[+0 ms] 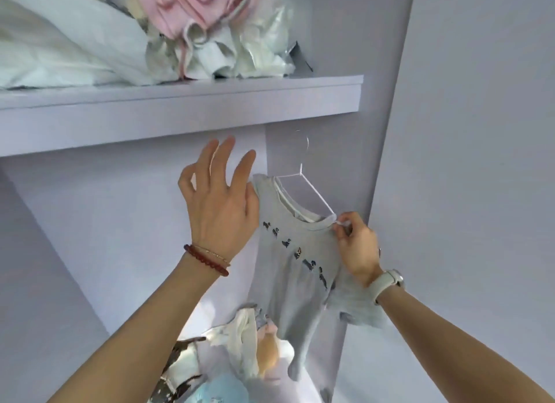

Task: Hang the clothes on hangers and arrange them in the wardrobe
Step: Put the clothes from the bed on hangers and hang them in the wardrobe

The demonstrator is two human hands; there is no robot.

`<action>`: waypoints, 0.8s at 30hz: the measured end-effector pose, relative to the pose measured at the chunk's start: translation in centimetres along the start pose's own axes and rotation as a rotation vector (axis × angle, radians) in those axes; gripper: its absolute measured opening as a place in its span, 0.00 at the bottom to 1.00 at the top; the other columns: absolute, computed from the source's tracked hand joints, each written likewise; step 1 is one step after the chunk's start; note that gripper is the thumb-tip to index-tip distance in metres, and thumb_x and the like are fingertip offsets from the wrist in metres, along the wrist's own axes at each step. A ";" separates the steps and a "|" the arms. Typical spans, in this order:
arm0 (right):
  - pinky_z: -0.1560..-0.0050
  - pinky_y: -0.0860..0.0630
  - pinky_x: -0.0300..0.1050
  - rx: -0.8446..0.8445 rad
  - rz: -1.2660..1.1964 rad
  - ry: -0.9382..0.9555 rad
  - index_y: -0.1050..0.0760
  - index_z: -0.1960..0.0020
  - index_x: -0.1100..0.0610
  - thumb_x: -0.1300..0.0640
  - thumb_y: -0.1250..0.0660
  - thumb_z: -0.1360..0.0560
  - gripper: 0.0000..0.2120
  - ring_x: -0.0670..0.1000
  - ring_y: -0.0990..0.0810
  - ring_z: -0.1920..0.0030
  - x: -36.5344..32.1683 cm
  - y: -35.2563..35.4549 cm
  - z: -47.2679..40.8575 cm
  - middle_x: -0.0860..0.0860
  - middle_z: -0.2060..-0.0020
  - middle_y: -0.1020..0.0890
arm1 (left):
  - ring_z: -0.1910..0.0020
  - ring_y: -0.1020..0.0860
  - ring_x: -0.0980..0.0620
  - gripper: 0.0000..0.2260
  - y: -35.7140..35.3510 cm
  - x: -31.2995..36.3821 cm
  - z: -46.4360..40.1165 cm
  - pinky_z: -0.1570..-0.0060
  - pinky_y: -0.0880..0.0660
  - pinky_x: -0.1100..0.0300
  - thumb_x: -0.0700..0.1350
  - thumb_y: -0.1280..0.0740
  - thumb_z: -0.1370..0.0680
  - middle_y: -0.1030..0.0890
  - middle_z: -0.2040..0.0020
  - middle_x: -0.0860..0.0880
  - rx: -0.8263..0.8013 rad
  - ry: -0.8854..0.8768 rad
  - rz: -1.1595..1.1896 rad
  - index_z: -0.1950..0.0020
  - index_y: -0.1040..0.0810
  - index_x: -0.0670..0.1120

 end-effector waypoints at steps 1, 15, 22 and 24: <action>0.61 0.30 0.46 0.001 -0.024 -0.013 0.27 0.49 0.59 0.61 0.38 0.25 0.05 0.57 0.26 0.64 -0.3 -0.6 -1.9 0.52 0.67 0.24 | 0.31 0.38 0.42 0.19 -0.5 0.1 -1.3 0.38 0.42 0.47 0.41 0.38 0.28 0.29 0.33 0.41 0.016 -0.022 -0.058 0.37 0.27 0.45; 0.52 0.29 0.51 -0.136 -0.031 -0.162 0.28 0.45 0.61 0.61 0.46 0.23 0.11 0.66 0.25 0.47 -2.1 -9.6 -15.7 0.64 0.48 0.22 | 0.27 0.51 0.42 0.37 -7.7 -2.4 -4.3 0.32 0.52 0.39 0.43 0.33 0.31 0.47 0.27 0.45 -0.009 -0.052 -0.492 0.26 0.45 0.49; 0.51 0.29 0.49 -0.189 0.060 -0.070 0.27 0.44 0.58 0.66 0.46 0.25 0.14 0.64 0.24 0.48 -1.0 -9.3 -14.5 0.61 0.45 0.23 | 0.28 0.49 0.40 0.35 -7.5 -2.1 -4.4 0.33 0.51 0.38 0.42 0.32 0.31 0.47 0.27 0.44 -0.005 -0.038 -0.466 0.26 0.42 0.48; 0.46 0.29 0.50 -0.225 0.127 -0.024 0.29 0.37 0.57 0.66 0.47 0.24 0.18 0.63 0.25 0.44 -1.0 -9.1 -13.7 0.59 0.39 0.28 | 0.28 0.49 0.40 0.35 -7.3 -2.0 -4.4 0.32 0.52 0.38 0.42 0.33 0.31 0.47 0.27 0.44 -0.015 -0.028 -0.437 0.26 0.42 0.48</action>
Point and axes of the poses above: each hand's wrist, its own z-axis away from the middle knuckle, its own y-axis out of the back of the hand, x = y × z, the point moved 7 cm from there along -z, towards the middle knuckle
